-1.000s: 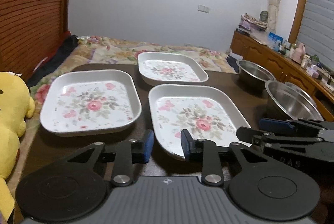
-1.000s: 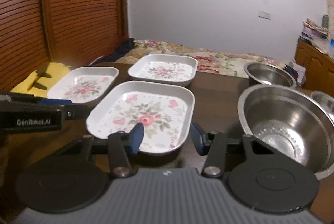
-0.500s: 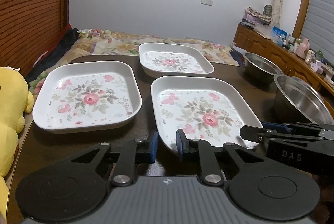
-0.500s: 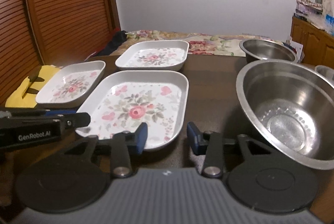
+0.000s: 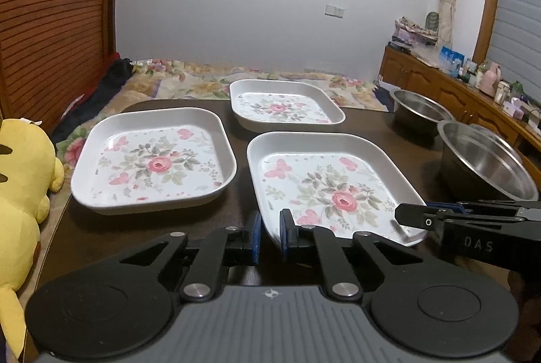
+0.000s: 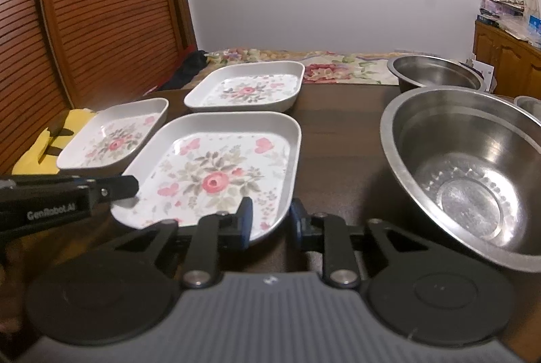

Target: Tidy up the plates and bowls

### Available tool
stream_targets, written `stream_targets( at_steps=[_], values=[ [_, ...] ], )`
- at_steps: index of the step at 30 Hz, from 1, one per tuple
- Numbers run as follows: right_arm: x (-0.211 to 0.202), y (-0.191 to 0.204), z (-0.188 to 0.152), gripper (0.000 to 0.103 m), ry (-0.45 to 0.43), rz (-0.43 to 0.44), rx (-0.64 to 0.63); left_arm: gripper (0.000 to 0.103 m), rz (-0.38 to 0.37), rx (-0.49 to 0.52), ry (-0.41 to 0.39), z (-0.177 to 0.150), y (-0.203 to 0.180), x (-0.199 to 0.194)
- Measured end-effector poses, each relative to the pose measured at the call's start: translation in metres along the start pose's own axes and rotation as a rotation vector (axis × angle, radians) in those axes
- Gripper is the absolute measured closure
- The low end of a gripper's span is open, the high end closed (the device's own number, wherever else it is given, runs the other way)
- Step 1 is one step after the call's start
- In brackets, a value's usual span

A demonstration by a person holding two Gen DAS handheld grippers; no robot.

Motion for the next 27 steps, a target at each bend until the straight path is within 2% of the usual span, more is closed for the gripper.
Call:
stream_targets(
  at_steps=[10,27],
  values=[
    [-0.039,0.006,-0.007,0.081,-0.043,0.085,0.003,0.090,-0.010,0.010,-0.029,-0.016,-0.012,-0.042],
    [-0.081,0.004,-0.050,0.081,0.012,0.186,0.005,0.090,-0.039,0.005,-0.022,-0.063,-0.040,-0.085]
  ],
)
Point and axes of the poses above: each gripper's, at about its wrist camera, not at the fingertips, and x roughly the way its jaws point, y to its left, z to its top, the point moved 10 cm from there along x, roughly the way its jaws point, and after that the axes turned 6 degrees about -z, right-handed, at the moved point
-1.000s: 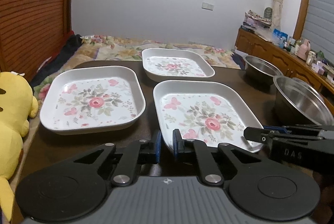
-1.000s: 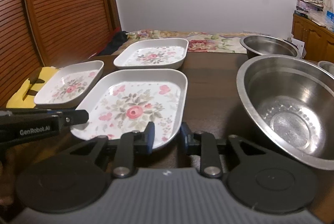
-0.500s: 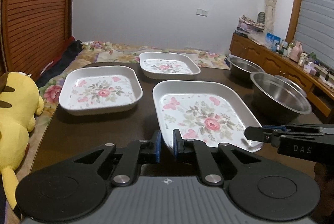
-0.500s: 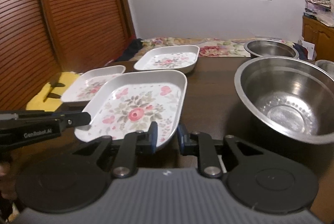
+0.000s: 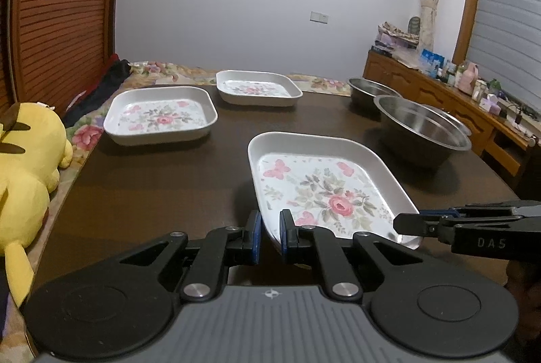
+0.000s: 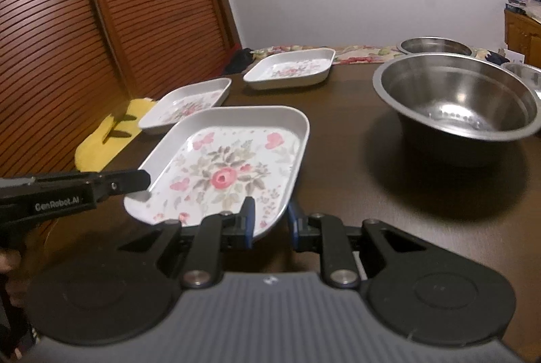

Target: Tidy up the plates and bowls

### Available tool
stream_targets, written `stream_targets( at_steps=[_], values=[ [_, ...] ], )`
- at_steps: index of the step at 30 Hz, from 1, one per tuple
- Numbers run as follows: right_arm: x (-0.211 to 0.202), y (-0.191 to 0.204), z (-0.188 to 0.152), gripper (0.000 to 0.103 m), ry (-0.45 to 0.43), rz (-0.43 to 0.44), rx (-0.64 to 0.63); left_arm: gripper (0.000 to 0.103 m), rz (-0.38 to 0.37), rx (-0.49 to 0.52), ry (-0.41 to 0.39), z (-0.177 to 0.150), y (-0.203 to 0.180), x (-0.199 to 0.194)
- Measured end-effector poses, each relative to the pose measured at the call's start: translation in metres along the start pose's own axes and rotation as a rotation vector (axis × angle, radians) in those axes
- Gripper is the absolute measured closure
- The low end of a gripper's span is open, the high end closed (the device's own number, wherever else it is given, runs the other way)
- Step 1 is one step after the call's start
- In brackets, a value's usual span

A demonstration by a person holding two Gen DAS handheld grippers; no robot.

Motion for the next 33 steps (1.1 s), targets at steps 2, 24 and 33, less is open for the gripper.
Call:
stream_targets(
  at_steps=[2,24,33],
  values=[
    [-0.005,-0.001,-0.006,0.081,0.009,0.009,0.004,0.090,0.006,0.004,0.003,-0.003,-0.002,-0.001],
    [-0.015,-0.003,-0.022,0.080,-0.004,0.020,0.033,0.090,0.025,-0.002,0.043,-0.018,-0.003,0.003],
    [-0.016,-0.007,-0.021,0.079,-0.007,0.015,0.033,0.084,0.018,-0.008,0.029,-0.012,-0.003,0.001]
  ],
)
Point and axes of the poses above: each gripper's, at about its wrist camera, not at the fingertips, and x roughly the way its jaws point, y to its left, z to its top, the point moved 10 cm from there along x, roughly the way its jaws point, and after that the axes turned 6 degrees about -z, right-handed, at the moved point
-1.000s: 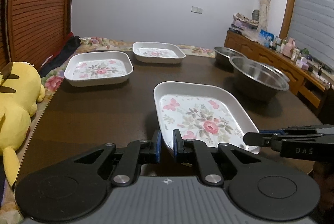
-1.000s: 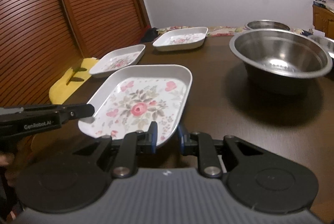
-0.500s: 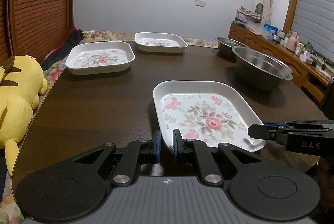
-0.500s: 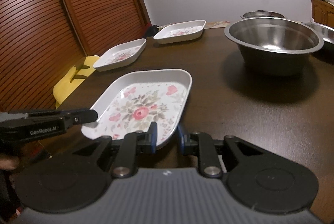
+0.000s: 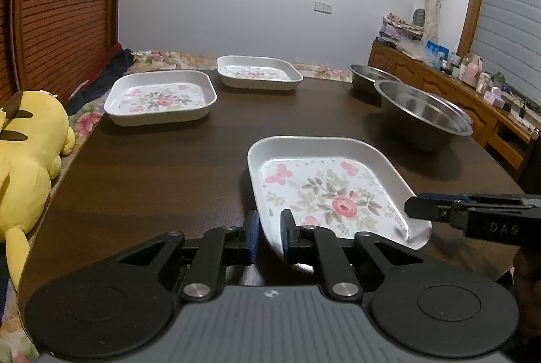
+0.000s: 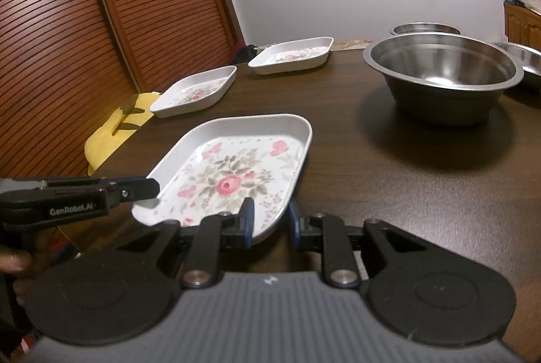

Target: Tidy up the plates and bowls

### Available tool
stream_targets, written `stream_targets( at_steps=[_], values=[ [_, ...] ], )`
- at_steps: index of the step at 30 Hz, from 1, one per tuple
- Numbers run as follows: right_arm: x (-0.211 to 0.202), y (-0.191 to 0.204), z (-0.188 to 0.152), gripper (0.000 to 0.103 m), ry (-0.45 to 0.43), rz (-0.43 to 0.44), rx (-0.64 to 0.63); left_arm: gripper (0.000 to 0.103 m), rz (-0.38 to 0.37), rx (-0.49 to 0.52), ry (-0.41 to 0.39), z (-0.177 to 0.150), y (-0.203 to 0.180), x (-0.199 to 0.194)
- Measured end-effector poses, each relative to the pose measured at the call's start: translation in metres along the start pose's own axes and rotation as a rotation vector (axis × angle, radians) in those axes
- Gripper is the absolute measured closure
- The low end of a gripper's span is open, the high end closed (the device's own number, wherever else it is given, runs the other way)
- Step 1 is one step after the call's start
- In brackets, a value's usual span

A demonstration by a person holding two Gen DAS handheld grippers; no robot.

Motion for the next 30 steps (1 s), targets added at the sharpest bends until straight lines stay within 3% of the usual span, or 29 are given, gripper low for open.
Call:
stream_targets(
  at_steps=[4,11,15,19,26,30],
  values=[
    [-0.005,-0.004,0.009,0.079,-0.025,-0.004,0.005,0.075,0.004,-0.002,-0.029,0.013,0.004,-0.007],
    [-0.013,0.000,0.046,0.064,-0.072,0.025,-0.052,0.062,0.035,0.018,-0.068,0.048,0.025,-0.008],
    [-0.004,0.010,0.076,0.055,-0.093,0.047,-0.119,0.061,0.082,0.016,-0.060,0.064,0.055,0.001],
    [0.011,0.026,0.107,0.055,-0.091,0.095,-0.155,0.061,0.111,-0.025,-0.055,0.079,0.091,0.009],
    [0.050,0.058,0.141,0.055,-0.016,0.180,-0.183,0.060,0.138,-0.039,-0.033,0.109,0.148,0.033],
    [0.082,0.074,0.147,0.055,0.039,0.200,-0.193,0.061,0.115,-0.041,-0.022,0.121,0.175,0.048]
  ],
)
Point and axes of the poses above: each gripper's, at about its wrist camera, not at the fingertips, and x roughly the way its jaws point, y to its left, z to its top, the point moved 10 cm from there along x, roughly the way its jaws point, and after that the axes turned 6 degrees about -z, right-handed, at the moved point
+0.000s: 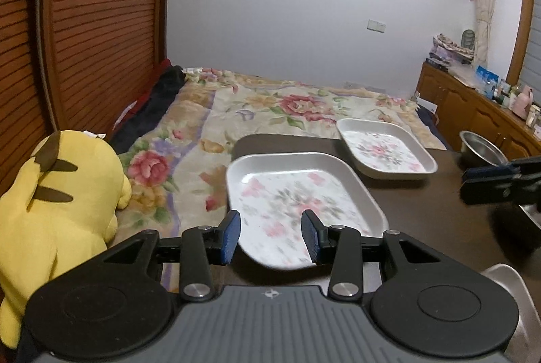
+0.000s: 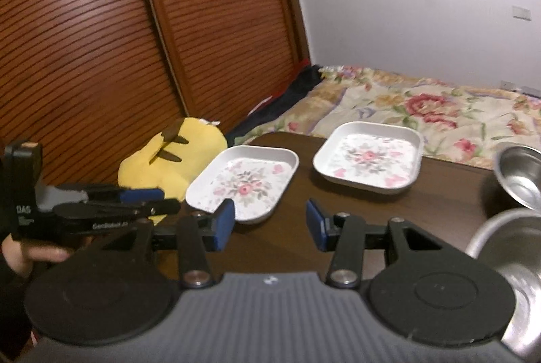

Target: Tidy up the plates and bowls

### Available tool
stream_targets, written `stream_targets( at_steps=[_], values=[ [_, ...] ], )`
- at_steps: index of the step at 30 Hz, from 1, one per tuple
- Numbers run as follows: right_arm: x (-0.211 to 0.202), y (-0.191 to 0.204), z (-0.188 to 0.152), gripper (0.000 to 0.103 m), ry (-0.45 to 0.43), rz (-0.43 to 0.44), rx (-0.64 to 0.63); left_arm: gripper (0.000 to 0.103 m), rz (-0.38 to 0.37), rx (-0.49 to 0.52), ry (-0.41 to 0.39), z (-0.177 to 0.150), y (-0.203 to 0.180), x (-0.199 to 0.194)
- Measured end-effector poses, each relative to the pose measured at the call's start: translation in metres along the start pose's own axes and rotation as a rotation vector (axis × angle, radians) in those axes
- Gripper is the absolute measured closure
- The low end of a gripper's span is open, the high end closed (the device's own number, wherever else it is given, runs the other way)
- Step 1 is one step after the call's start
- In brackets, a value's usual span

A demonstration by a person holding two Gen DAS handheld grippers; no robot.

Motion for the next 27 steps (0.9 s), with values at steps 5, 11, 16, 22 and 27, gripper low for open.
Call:
stream_targets(
  at_steps=[5,11,16,22,27],
  values=[
    [0.042,0.004,0.002,0.055,0.079,0.006,0.016,0.069,-0.036,0.003,0.042,0.002,0.021,0.028],
    [0.081,0.001,0.002,0.055,0.150,-0.025,0.029,0.074,-0.091,-0.006,0.071,-0.002,0.031,0.049],
    [0.104,-0.003,0.002,0.055,0.195,-0.038,0.058,0.074,-0.119,-0.006,0.075,-0.003,0.033,0.055],
    [0.116,0.000,-0.005,0.058,0.223,-0.037,0.052,0.075,-0.124,-0.012,0.077,-0.006,0.035,0.055],
    [0.122,0.006,-0.008,0.063,0.236,-0.031,0.035,0.085,-0.121,-0.012,0.077,-0.007,0.034,0.054]
  ],
)
Point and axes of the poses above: each gripper's, at about its wrist camera, not at the fingertips, and x roughly the way its jaws point, y to its left, z to its top, the point moved 10 cm from there along x, roughly the way its jaws point, and after that the axes turned 6 degrees about -z, right-handed, at the moved point
